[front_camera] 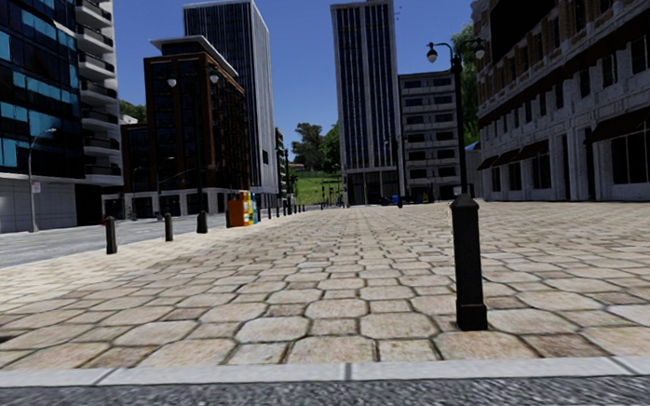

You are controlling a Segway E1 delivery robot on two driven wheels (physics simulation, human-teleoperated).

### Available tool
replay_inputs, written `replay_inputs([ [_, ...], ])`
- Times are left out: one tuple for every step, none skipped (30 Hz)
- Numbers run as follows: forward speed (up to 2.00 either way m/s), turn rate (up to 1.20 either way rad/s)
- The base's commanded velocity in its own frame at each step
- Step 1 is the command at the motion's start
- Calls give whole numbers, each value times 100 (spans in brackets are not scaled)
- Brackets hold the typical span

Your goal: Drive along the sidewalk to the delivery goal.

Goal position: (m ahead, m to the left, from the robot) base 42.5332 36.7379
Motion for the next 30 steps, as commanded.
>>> replay_inputs([
  [200,0],
  [200,0],
  [200,0],
  [200,0],
  [200,0],
  [200,0],
  [200,0],
  [200,0],
  [200,0],
  [200,0],
  [200,0],
  [200,0],
  [200,0],
  [196,0],
  [169,0],
  [143,0],
  [143,0],
  [134,0],
  [132,0],
  [132,0],
  [132,0],
  [132,0],
  [131,0],
  [131,0],
  [129,0],
  [124,0],
  [124,0],
  [122,0],
  [120,0],
  [120,0],
])
